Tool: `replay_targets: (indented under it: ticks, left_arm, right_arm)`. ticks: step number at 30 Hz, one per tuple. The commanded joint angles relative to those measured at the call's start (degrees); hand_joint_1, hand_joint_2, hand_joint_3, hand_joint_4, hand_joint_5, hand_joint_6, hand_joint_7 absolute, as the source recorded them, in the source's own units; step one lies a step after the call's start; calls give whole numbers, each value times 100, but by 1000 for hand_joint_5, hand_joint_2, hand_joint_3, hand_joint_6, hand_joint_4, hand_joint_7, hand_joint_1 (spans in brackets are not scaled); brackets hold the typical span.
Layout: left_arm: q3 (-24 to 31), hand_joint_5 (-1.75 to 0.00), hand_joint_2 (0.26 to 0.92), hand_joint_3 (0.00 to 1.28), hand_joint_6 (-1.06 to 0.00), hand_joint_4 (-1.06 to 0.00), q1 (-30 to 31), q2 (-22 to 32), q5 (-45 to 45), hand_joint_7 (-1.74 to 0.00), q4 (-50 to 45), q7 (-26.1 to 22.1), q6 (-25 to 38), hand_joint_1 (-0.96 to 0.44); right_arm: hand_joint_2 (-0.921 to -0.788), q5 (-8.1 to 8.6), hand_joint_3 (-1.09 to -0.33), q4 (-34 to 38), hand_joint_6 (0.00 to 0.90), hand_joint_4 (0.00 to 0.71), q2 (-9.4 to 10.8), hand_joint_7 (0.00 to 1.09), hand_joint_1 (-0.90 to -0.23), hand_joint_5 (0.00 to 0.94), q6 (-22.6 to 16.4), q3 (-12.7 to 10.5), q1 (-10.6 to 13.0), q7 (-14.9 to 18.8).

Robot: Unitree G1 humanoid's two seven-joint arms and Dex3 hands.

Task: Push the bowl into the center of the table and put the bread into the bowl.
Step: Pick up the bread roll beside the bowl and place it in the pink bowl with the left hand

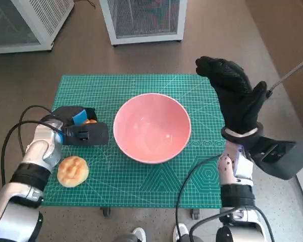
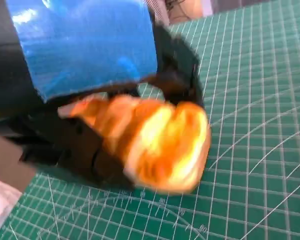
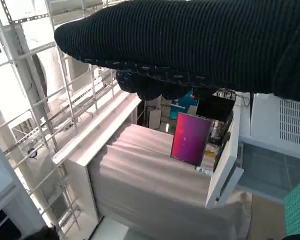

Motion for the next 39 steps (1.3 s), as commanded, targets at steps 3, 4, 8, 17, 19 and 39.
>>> replay_targets:
  ticks: [3, 4, 8, 17, 19, 39]
  left_arm:
    - [624, -1229, 920, 134, -572, -591, 381, 353, -310, -1269, -1475, -263, 313, 1]
    - [732, -1221, 920, 133, -574, -591, 461, 378, -352, -1274, -1729, -256, 347, 1]
    - [1053, -1201, 920, 122, -588, -602, 704, 446, -445, -1268, -2619, -306, 502, 2]
    - [1560, -1180, 920, 89, -615, -650, 1086, 412, -649, -1213, -4286, -359, 509, 2]
    - [1602, -1183, 920, 82, -621, -659, 1128, 366, -664, -1195, -4593, -372, 502, 2]
    - [1116, -1207, 915, 58, -670, -691, 971, -418, -757, -1082, -5489, -379, -354, 2]
  right_arm:
    - [-921, 90, -641, -33, 347, 245, 4, 31, -616, 0, 155, 17, 158, 62]
    - [-921, 93, -641, -38, 347, 245, 6, 31, -616, 0, 168, 19, 160, 61]
    - [-921, 88, -640, -59, 347, 245, 9, 31, -616, 0, 187, 30, 173, 56]
    - [-921, 103, -639, -61, 338, 246, 1, 25, -617, 1, 192, 45, 187, 75]
    - [-921, 105, -639, -73, 337, 246, -2, 25, -617, 1, 199, 46, 191, 76]
    - [-921, 127, -641, -84, 337, 246, -31, 24, -617, 0, 208, 21, 203, 130]
